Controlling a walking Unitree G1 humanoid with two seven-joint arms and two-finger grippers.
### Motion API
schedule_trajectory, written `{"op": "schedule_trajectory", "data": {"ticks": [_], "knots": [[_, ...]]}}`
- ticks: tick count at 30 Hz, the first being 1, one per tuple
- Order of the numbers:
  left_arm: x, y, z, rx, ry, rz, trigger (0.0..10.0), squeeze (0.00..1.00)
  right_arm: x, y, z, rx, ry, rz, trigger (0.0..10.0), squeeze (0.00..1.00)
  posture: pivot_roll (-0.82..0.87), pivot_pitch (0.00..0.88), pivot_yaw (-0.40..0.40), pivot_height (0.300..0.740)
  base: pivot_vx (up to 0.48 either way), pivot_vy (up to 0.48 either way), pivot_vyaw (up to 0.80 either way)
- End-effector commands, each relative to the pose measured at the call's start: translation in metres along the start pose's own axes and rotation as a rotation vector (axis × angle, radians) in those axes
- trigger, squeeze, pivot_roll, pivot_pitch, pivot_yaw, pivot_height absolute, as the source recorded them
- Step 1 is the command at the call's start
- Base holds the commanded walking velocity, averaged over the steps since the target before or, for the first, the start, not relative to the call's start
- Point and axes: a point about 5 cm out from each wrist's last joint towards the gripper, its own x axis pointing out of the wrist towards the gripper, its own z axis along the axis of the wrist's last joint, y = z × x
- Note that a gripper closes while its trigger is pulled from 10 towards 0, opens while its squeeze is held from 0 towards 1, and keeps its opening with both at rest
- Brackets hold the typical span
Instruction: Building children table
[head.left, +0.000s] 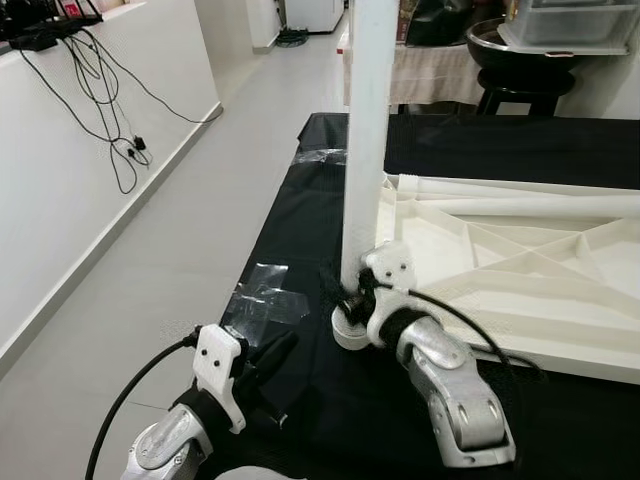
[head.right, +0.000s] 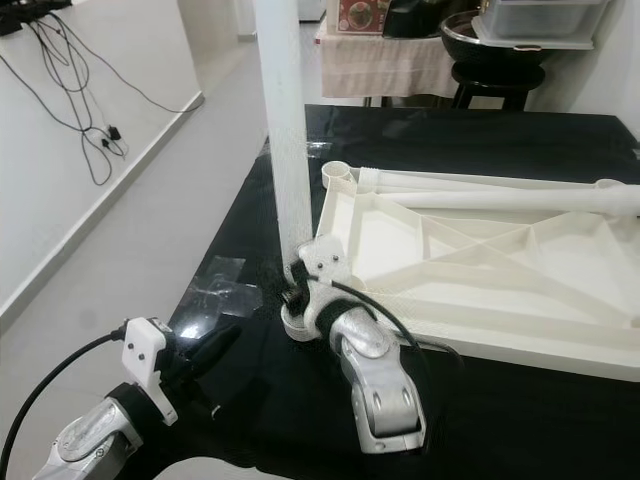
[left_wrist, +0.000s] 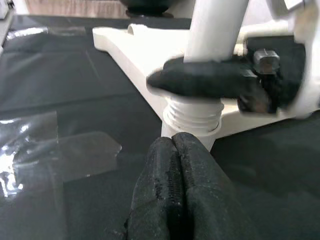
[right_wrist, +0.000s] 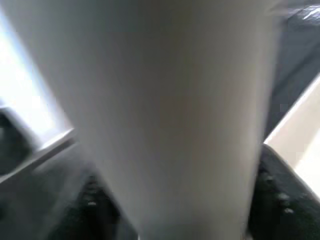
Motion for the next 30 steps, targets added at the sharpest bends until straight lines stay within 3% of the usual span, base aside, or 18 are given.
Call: {"op": "schedule_trajectory", "data": {"ticks": [1, 2, 3, 4, 8, 15, 16, 20, 25, 30], "knots": [[-0.001, 0.001, -0.003, -0.008, 0.014, 0.013, 10.0, 0.00, 0.003, 0.006, 0.008, 0.024, -0.038, 0.074, 10.0, 1.00, -0.03, 0.153, 0.033, 0.740, 0.000, 0.000, 0.00], [0.000, 0.001, -0.003, -0.009, 0.014, 0.011, 10.0, 0.00, 0.001, 0.012, 0.024, -0.023, -0.081, 0.350, 10.0, 1.00, -0.02, 0.149, 0.032, 0.740, 0.000, 0.000, 0.00], [0.000, 0.001, -0.003, -0.009, 0.014, 0.011, 10.0, 0.00, 0.001, 0.012, 0.024, -0.023, -0.081, 0.350, 10.0, 1.00, -0.02, 0.149, 0.032, 0.740, 0.000, 0.000, 0.00], [0.000, 0.000, -0.003, -0.009, 0.013, 0.011, 10.0, 0.00, -0.001, 0.009, 0.025, -0.095, -0.052, 0.484, 10.0, 0.00, -0.02, 0.145, 0.029, 0.740, 0.000, 0.000, 0.00], [0.001, -0.001, -0.003, -0.009, 0.013, 0.009, 10.0, 0.00, 0.005, -0.006, 0.024, -0.174, 0.031, 0.630, 10.0, 0.00, -0.01, 0.142, 0.027, 0.740, 0.000, 0.000, 0.00], [0.001, -0.001, -0.004, -0.005, 0.016, 0.008, 10.0, 0.00, 0.019, -0.017, 0.026, -0.139, 0.049, 0.663, 10.0, 0.00, 0.00, 0.144, 0.028, 0.740, 0.000, 0.000, 0.00], [0.000, -0.002, -0.003, -0.004, 0.017, 0.008, 10.0, 0.00, 0.019, -0.019, 0.026, -0.108, 0.057, 0.701, 0.0, 0.00, 0.00, 0.146, 0.028, 0.740, 0.000, 0.000, 0.00], [-0.001, -0.002, -0.003, -0.003, 0.018, 0.008, 10.0, 0.00, 0.017, -0.023, 0.025, -0.065, 0.065, 0.746, 0.0, 0.00, 0.00, 0.152, 0.028, 0.740, 0.000, 0.000, 0.00], [-0.002, -0.003, -0.002, -0.006, 0.017, 0.006, 10.0, 0.00, 0.011, -0.030, 0.021, -0.075, 0.034, 0.694, 0.0, 0.00, 0.00, 0.166, 0.032, 0.740, 0.000, 0.000, 0.00], [-0.002, -0.002, 0.000, -0.007, 0.014, 0.007, 10.0, 0.00, -0.002, -0.029, 0.014, -0.082, -0.017, 0.464, 0.0, 0.00, -0.02, 0.179, 0.038, 0.740, 0.000, 0.000, 0.00]]}}
